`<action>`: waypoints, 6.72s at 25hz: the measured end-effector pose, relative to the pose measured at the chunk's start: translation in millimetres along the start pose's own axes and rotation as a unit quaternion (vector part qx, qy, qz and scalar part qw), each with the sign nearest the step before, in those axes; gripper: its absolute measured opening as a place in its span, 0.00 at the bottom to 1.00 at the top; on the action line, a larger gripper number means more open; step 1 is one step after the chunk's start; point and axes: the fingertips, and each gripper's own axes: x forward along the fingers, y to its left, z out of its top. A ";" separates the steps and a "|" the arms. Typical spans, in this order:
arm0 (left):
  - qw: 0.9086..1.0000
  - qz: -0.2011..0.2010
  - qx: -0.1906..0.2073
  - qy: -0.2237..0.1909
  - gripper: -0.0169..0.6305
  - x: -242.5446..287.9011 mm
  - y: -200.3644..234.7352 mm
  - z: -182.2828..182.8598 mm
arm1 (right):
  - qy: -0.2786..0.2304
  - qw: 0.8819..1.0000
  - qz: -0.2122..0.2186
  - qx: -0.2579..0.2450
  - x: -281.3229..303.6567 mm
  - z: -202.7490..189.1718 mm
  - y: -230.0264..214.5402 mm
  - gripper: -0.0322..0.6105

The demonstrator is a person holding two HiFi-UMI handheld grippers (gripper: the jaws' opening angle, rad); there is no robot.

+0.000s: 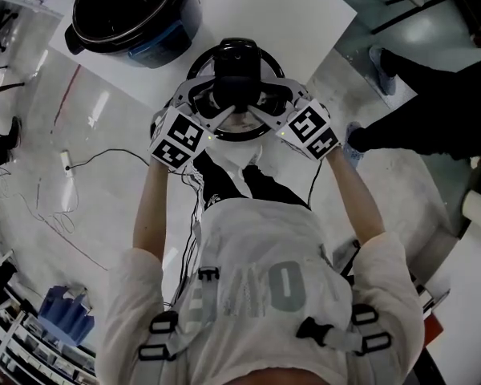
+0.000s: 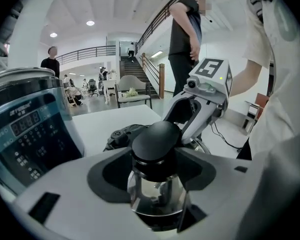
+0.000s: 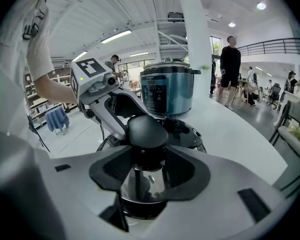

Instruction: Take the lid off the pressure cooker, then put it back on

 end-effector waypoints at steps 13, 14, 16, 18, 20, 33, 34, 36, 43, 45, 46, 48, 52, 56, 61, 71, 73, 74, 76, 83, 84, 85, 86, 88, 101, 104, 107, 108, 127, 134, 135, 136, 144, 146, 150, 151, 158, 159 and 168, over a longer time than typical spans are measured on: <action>1.000 -0.016 -0.022 -0.011 0.43 0.0 -2.2 3.0 | 0.016 1.000 0.001 -0.011 0.4 -1.3 -0.9 0.38; 1.000 -0.012 -0.020 -0.010 0.43 -1.6 -2.3 3.9 | 0.019 1.000 -0.003 -0.016 -0.5 -1.1 -0.4 0.38; 1.000 -0.001 -0.018 -0.013 0.43 -8.2 -1.4 9.2 | 0.018 0.999 -0.009 -0.025 -5.8 1.7 0.7 0.39; 0.999 0.014 -0.028 -0.034 0.43 -20.4 5.6 21.3 | 0.001 1.000 -0.017 -0.021 -15.7 11.6 -1.6 0.41; 0.996 0.036 -0.046 -0.068 0.43 -38.4 18.5 38.9 | -0.028 0.999 -0.031 -0.011 -29.2 29.0 -8.8 0.41; 0.881 0.321 -0.182 -0.296 0.43 -159.4 66.9 103.6 | -0.211 0.948 -0.233 0.053 -120.6 110.0 -37.2 0.42; 0.876 0.334 -0.179 -0.297 0.43 -162.9 64.2 103.9 | -0.223 0.942 -0.241 0.067 -127.4 110.8 -36.8 0.42; 0.873 0.347 -0.171 -0.297 0.43 -166.7 57.3 106.5 | -0.243 0.932 -0.253 0.093 -139.7 108.8 -36.8 0.41; 0.857 0.369 -0.170 -0.317 0.43 -181.3 44.9 102.8 | -0.254 0.924 -0.267 0.107 -155.8 99.2 -39.4 0.39; 0.858 0.368 -0.172 -0.316 0.43 -182.1 43.5 100.6 | -0.250 0.926 -0.265 0.098 -155.5 99.0 -38.4 0.39; 0.860 0.366 -0.169 -0.314 0.43 -182.0 42.5 100.3 | -0.246 0.928 -0.264 0.092 -154.8 98.7 -37.3 0.39; 0.872 0.355 -0.149 -0.303 0.43 -177.9 39.8 101.4 | -0.237 0.933 -0.258 0.079 -153.1 98.0 -34.6 0.39; 0.926 0.302 -0.095 -0.204 0.43 -141.7 39.8 79.6 | -0.200 0.951 -0.232 0.042 -141.0 87.8 -28.3 0.39; 0.945 0.261 -0.131 -0.148 0.43 -112.7 31.1 33.5 | -0.142 0.967 -0.206 0.040 -117.4 55.5 -22.4 0.39; 0.965 0.173 -0.167 -0.105 0.43 -63.6 2.2 -3.7 | -0.096 0.982 -0.152 0.062 -82.8 19.3 -7.9 0.39; 0.982 0.091 -0.149 -0.078 0.43 -20.0 -0.5 -14.6 | -0.046 0.993 -0.081 0.072 -19.2 -10.5 8.4 0.40; 0.984 0.083 -0.139 -0.073 0.43 -17.0 -0.1 -14.4 | -0.048 0.993 -0.079 0.076 -13.9 -10.1 8.5 0.40; 0.985 0.079 -0.134 -0.071 0.43 -15.3 0.0 -13.7 | -0.050 0.993 -0.078 0.076 -11.7 -9.4 7.9 0.39; 0.988 0.067 -0.122 -0.067 0.43 -11.6 -1.0 -12.0 | -0.050 0.993 -0.077 0.073 -7.1 -8.3 6.3 0.38; 0.991 0.049 -0.105 -0.064 0.40 -6.4 -0.7 -6.3 | -0.052 0.991 -0.088 0.083 0.3 -2.8 3.4 0.33; 0.991 0.048 -0.106 -0.064 0.40 -6.5 -0.6 -6.4 | -0.048 0.991 -0.091 0.080 0.2 -3.3 3.4 0.33; 0.991 0.048 -0.106 -0.064 0.40 -6.6 -0.2 -6.5 | -0.043 0.992 -0.093 0.078 0.3 -3.9 3.4 0.33; 0.991 0.049 -0.106 -0.065 0.39 -6.6 0.5 -6.6 | -0.039 0.992 -0.093 0.078 0.7 -4.4 3.1 0.33; 0.991 0.054 -0.104 -0.063 0.38 -6.1 1.9 -6.3 | -0.038 0.992 -0.096 0.079 1.4 -4.0 0.9 0.33; 0.989 0.069 -0.068 -0.109 0.37 -31.6 12.7 62.6 | -0.094 0.984 -0.134 0.063 -46.5 52.3 -16.0 0.33; 0.989 0.077 -0.056 -0.112 0.37 -44.1 20.9 90.1 | -0.107 0.983 -0.138 0.056 -62.4 77.7 -23.2 0.33; 0.988 0.086 -0.045 -0.119 0.37 -61.2 30.2 117.6 | -0.117 0.981 -0.146 0.045 -77.8 107.2 -27.9 0.33; 0.988 0.088 -0.041 -0.123 0.37 -68.4 34.1 126.6 | -0.121 0.981 -0.150 0.040 -82.4 118.6 -28.7 0.33; 0.976 0.151 0.039 -0.150 0.37 -217.7 217.9 186.5 | -0.194 0.964 -0.179 -0.007 -10.2 349.9 -48.8 0.33; 0.981 0.142 0.006 -0.130 0.37 -226.4 277.0 148.3 | -0.162 0.973 -0.162 0.020 54.3 371.9 -58.8 0.33; 0.982 0.139 0.001 -0.129 0.37 -225.5 281.7 144.2 | -0.157 0.974 -0.161 0.023 60.1 372.1 -60.1 0.33; 0.982 0.137 -0.002 -0.127 0.37 -224.3 285.8 140.4 | -0.153 0.975 -0.160 0.026 65.4 372.0 -61.6 0.33; 0.985 0.118 -0.038 -0.120 0.37 -213.0 305.1 120.6 | -0.110 0.980 -0.157 0.048 88.4 367.4 -71.2 0.34; 0.986 0.114 -0.036 -0.114 0.37 -208.1 304.3 119.1 | -0.105 0.980 -0.156 0.061 89.2 362.2 -73.2 0.34; 0.989 0.105 -0.032 -0.101 0.37 -199.7 299.1 105.2 | -0.099 0.981 -0.153 0.073 97.8 346.5 -70.6 0.34; 0.989 0.105 -0.035 -0.100 0.37 -199.1 298.1 100.9 | -0.095 0.981 -0.155 0.069 100.4 343.8 -68.8 0.33; 0.989 0.090 -0.057 -0.104 0.36 -194.1 299.0 93.4 | -0.086 0.983 -0.138 0.084 106.1 338.3 -69.9 0.33; 0.990 0.084 -0.058 -0.100 0.36 -192.8 299.0 93.6 | -0.086 0.983 -0.135 0.086 105.6 337.9 -70.6 0.33; 0.991 0.071 -0.069 -0.093 0.36 -194.9 300.5 94.3 | -0.058 0.984 -0.140 0.091 104.1 341.6 -69.4 0.32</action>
